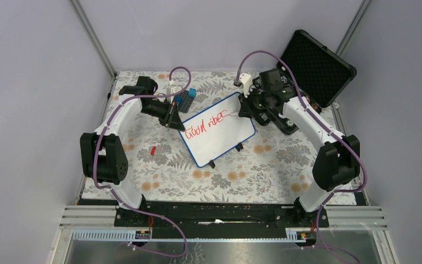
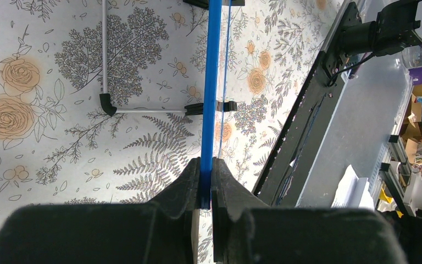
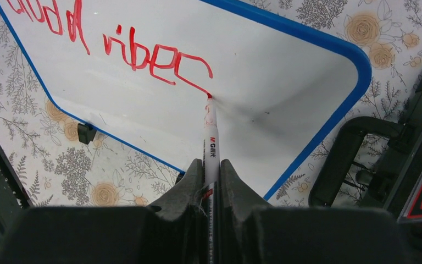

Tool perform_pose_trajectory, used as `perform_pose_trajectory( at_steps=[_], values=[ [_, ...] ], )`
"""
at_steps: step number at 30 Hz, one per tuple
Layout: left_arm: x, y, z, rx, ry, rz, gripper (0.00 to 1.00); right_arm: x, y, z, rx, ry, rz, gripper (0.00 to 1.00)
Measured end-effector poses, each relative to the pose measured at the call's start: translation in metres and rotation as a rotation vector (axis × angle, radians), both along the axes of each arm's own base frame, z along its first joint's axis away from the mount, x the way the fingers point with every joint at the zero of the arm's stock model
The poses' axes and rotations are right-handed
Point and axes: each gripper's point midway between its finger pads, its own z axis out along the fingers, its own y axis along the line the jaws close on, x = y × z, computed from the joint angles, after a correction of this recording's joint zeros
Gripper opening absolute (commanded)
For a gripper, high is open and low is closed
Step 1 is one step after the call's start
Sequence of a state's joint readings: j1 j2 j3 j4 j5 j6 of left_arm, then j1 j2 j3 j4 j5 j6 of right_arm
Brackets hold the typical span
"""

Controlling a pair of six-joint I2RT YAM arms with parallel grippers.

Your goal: Write a sentence on the whiteboard

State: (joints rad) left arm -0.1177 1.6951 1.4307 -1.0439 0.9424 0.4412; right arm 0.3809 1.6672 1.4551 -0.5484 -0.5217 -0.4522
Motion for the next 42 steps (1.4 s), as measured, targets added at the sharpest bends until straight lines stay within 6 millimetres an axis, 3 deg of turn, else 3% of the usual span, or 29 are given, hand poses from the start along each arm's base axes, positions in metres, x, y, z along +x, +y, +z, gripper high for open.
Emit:
perform_pose_trajectory(
  at_steps=[11, 19, 24, 28, 33, 42],
  values=[
    [0.000, 0.000, 0.000, 0.000, 0.002, 0.001, 0.00, -0.007, -0.001, -0.007, 0.000, 0.022, 0.011, 0.00],
    [0.000, 0.000, 0.000, 0.000, 0.002, 0.000, 0.00, -0.023, 0.023, -0.007, 0.004, 0.028, 0.077, 0.00],
    [0.000, -0.001, 0.000, -0.001, 0.003, 0.000, 0.20, -0.034, 0.029, -0.006, 0.017, 0.054, 0.111, 0.00],
    [0.000, 0.000, -0.001, 0.007, 0.005, 0.003, 0.32, -0.054, 0.032, -0.001, 0.021, 0.066, 0.156, 0.00],
    [-0.001, 0.001, 0.004, -0.002, -0.008, 0.008, 0.36, -0.086, 0.048, 0.004, 0.039, 0.077, 0.241, 0.00],
    [-0.003, 0.019, 0.002, -0.030, 0.007, 0.064, 0.40, -0.109, 0.072, -0.008, 0.063, 0.122, 0.267, 0.00]
  ],
)
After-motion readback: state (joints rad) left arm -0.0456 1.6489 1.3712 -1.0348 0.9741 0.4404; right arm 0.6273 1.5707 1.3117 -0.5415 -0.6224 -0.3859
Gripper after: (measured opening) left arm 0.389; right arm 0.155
